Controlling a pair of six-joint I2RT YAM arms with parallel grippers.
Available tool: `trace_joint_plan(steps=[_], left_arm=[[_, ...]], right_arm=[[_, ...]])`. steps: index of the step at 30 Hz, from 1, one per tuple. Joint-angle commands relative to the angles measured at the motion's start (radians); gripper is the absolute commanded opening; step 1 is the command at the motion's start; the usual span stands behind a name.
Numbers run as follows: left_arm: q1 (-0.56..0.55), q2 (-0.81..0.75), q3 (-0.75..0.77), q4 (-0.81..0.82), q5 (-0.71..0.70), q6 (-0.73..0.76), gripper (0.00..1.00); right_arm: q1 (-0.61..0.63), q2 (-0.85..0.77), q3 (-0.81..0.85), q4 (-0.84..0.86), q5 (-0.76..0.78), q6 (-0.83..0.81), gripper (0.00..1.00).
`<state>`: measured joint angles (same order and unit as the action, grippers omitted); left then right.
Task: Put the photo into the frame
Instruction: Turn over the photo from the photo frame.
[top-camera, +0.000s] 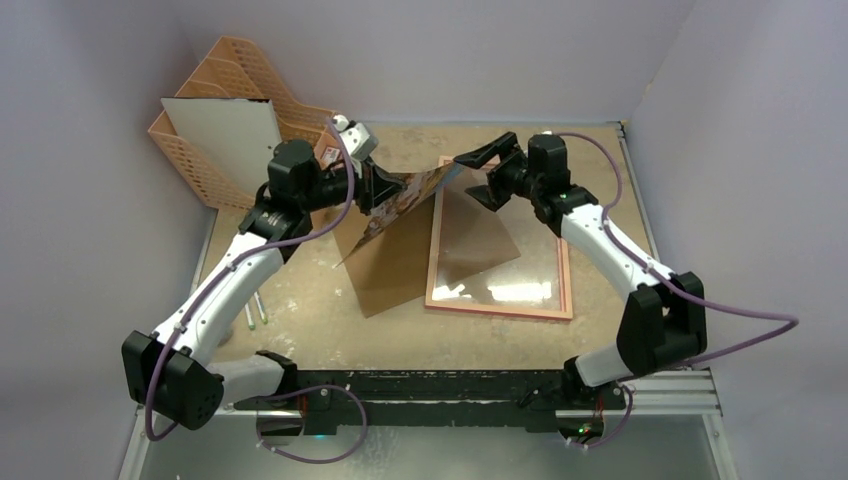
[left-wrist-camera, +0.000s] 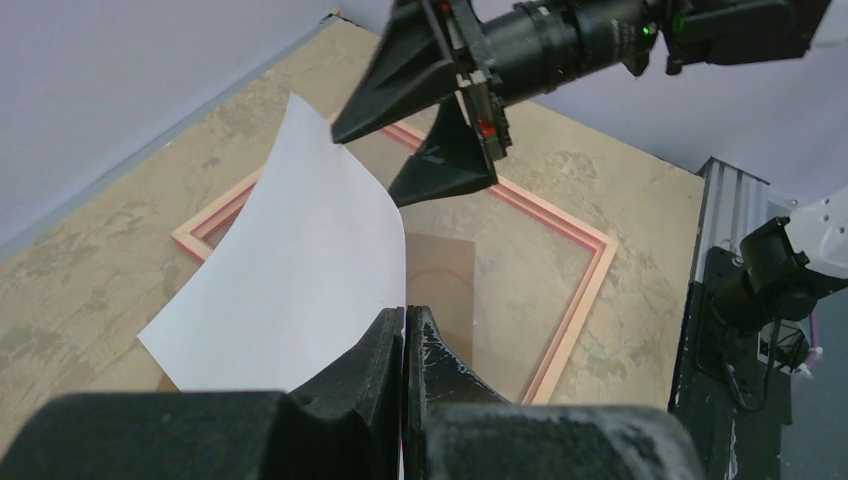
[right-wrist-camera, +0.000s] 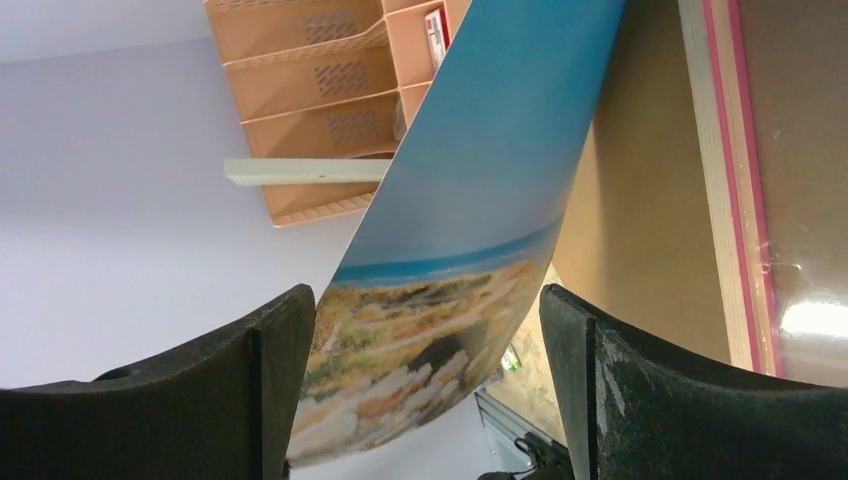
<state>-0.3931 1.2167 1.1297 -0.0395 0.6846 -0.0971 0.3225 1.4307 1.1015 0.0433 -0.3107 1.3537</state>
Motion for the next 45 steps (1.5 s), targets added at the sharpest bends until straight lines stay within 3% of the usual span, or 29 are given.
trace_joint_plan(steps=[1,11,19,29,31,36,39,45], left_arm=[[-0.033,-0.025,-0.021,-0.012,0.029,0.089,0.0],[-0.082,-0.032,-0.042,-0.023,0.004,0.224,0.0],[-0.084,-0.035,-0.044,-0.02,-0.012,0.223,0.0],[-0.088,-0.034,-0.038,0.007,0.035,0.233,0.01],[-0.089,-0.031,-0.039,0.007,0.031,0.233,0.03],[-0.09,-0.024,-0.024,-0.009,0.029,0.221,0.06],[-0.09,-0.022,-0.016,-0.014,0.024,0.199,0.13],[-0.09,-0.025,-0.003,-0.037,0.036,0.137,0.57]], right_arm=[[0.003,0.053,0.135,-0.138,-0.054,-0.067,0.85],[0.002,0.061,0.116,-0.131,-0.079,-0.056,0.83],[0.003,0.055,0.097,-0.116,-0.122,-0.097,0.56],[0.002,0.095,0.11,-0.113,-0.202,-0.099,0.51],[0.001,0.099,0.117,-0.119,-0.204,-0.106,0.46],[0.001,0.098,0.111,-0.095,-0.212,-0.1,0.2],[-0.001,0.107,0.112,-0.087,-0.213,-0.096,0.13],[-0.018,0.118,0.119,-0.082,-0.213,-0.106,0.02]])
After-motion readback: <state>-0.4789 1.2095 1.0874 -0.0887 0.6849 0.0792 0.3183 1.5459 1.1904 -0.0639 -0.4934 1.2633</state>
